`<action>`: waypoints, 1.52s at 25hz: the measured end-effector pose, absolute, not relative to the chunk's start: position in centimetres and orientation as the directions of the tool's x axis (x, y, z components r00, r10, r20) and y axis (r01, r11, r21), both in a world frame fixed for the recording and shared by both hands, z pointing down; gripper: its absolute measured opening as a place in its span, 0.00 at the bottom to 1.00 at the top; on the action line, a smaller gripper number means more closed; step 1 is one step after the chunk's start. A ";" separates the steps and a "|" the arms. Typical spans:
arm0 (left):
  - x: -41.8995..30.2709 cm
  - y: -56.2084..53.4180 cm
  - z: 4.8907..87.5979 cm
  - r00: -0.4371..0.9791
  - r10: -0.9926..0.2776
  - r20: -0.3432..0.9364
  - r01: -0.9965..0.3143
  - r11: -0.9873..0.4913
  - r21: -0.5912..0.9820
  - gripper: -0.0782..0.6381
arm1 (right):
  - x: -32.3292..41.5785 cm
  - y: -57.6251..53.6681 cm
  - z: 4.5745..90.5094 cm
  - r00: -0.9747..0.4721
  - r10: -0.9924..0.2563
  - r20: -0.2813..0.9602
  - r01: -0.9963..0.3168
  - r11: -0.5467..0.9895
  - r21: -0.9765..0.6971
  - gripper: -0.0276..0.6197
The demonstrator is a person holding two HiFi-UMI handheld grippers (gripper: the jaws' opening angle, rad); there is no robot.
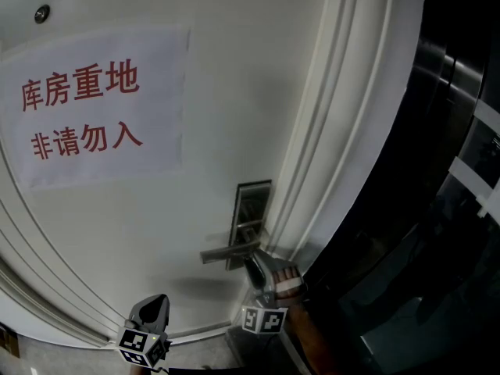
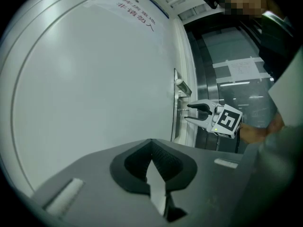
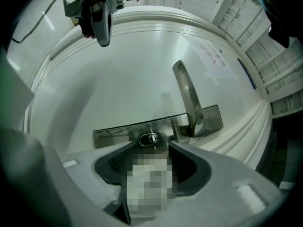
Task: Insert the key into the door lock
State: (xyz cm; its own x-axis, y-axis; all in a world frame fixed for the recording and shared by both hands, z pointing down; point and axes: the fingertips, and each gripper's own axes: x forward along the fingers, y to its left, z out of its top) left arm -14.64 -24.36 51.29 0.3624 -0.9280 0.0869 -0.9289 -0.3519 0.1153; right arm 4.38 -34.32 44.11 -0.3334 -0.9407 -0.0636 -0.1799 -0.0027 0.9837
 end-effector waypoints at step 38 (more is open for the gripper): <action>-11.1 -22.7 49.9 0.423 -0.904 0.066 -0.905 -0.417 0.088 0.11 | 7.5 -27.6 45.7 -0.615 -0.787 -0.051 -0.780 0.616 -0.107 0.05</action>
